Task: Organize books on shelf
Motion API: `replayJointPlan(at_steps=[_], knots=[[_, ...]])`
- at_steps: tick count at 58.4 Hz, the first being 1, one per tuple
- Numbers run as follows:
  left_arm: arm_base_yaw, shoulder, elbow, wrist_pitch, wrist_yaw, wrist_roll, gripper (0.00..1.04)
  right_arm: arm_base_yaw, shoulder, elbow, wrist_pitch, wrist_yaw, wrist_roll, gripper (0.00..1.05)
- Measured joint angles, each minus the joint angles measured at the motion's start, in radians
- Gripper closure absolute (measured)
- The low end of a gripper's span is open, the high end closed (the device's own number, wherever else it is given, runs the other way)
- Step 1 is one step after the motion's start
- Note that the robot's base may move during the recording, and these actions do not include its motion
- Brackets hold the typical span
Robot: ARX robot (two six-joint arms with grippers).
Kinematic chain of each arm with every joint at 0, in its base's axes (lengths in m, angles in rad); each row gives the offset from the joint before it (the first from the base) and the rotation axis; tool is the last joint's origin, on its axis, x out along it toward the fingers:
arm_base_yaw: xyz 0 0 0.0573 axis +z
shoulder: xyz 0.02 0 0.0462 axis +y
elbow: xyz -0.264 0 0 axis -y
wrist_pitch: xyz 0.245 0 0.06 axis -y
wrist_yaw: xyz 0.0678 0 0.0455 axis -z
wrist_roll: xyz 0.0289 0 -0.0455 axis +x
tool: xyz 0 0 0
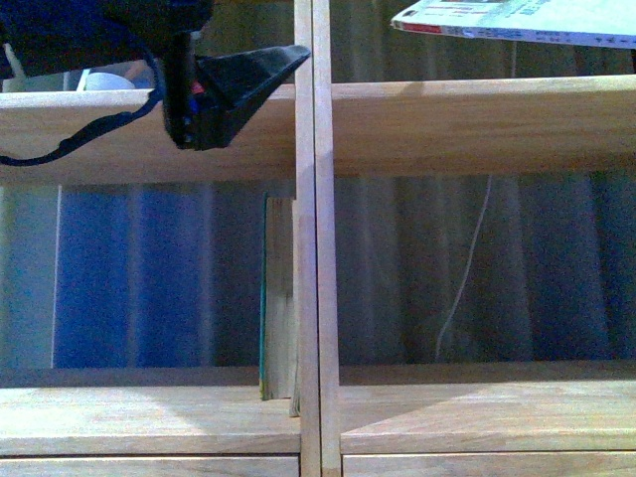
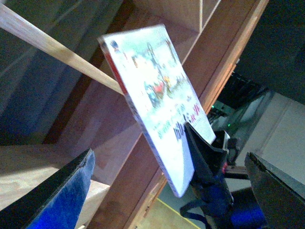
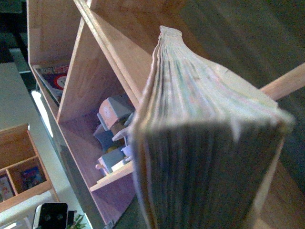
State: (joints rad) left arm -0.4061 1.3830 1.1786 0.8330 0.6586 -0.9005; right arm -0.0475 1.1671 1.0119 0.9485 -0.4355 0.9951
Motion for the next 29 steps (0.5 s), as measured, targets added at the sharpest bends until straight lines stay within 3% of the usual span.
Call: replayJointPlan(at_steps=[18, 29], knots=[[-0.011, 0.031, 0.051, 0.085, -0.035, -0.013, 0.07, 0.178, 0.005, 0.039, -0.075, 0.013, -0.049, 0.97], [-0.006, 0.058, 0.08, 0.155, -0.051, -0.077, 0.07, 0.22, 0.004, 0.027, -0.046, 0.04, -0.002, 0.97]])
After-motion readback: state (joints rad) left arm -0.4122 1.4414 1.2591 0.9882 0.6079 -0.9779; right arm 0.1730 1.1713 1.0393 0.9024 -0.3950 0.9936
